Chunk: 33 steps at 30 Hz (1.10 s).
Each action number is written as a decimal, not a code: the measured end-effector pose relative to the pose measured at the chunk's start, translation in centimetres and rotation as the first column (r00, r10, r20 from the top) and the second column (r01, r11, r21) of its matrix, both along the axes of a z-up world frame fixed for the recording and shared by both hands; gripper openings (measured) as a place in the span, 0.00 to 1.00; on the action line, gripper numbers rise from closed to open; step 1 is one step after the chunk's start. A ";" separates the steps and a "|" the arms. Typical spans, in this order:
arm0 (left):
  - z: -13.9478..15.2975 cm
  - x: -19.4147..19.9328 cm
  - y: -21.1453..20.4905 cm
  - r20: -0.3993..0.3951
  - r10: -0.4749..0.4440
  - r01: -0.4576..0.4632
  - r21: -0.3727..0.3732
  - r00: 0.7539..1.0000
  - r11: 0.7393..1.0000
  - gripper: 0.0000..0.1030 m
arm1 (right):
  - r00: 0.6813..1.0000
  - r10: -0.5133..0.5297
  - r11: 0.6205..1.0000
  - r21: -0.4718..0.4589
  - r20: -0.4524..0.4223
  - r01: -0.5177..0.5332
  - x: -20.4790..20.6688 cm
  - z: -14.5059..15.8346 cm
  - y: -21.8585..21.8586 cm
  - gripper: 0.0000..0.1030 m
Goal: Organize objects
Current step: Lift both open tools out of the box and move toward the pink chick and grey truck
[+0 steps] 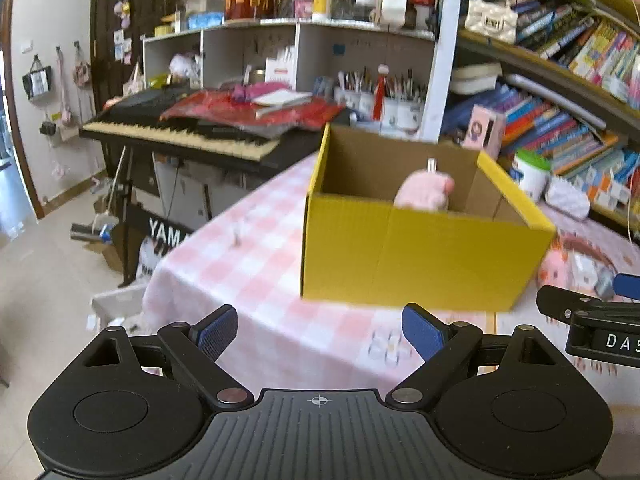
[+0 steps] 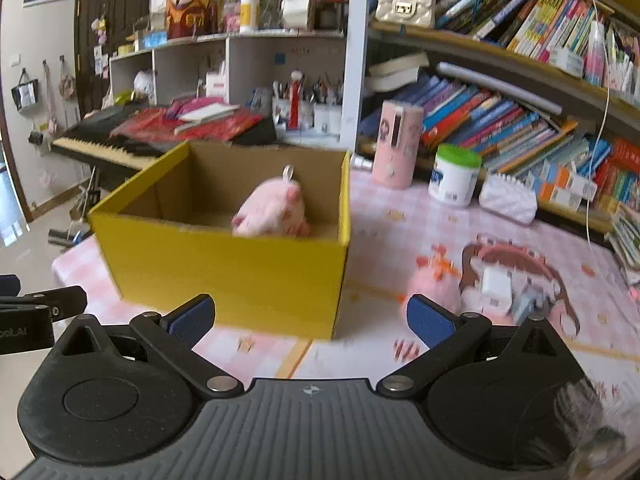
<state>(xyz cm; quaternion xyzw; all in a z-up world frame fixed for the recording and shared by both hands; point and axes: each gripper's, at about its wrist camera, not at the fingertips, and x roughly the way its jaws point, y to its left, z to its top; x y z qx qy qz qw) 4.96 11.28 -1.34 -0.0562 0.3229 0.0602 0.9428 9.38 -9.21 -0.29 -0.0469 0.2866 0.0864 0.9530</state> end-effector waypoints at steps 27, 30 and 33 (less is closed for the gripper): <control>-1.3 -6.9 -1.4 -0.101 -0.166 0.167 0.001 0.981 0.986 0.93 | 0.988 -0.125 0.992 -0.016 -0.089 0.124 -10.2 -2.3 -0.6 1.00; -1.3 -6.8 -2.3 -0.101 -0.206 0.206 -0.004 0.973 0.978 0.93 | 0.983 -0.159 0.987 -0.022 -0.091 0.157 -10.8 -2.4 -1.3 1.00; -1.3 -6.7 -3.5 -0.099 -0.247 0.247 -0.007 0.964 0.969 0.93 | 0.977 -0.195 0.981 -0.027 -0.089 0.194 -11.4 -2.3 -2.2 1.00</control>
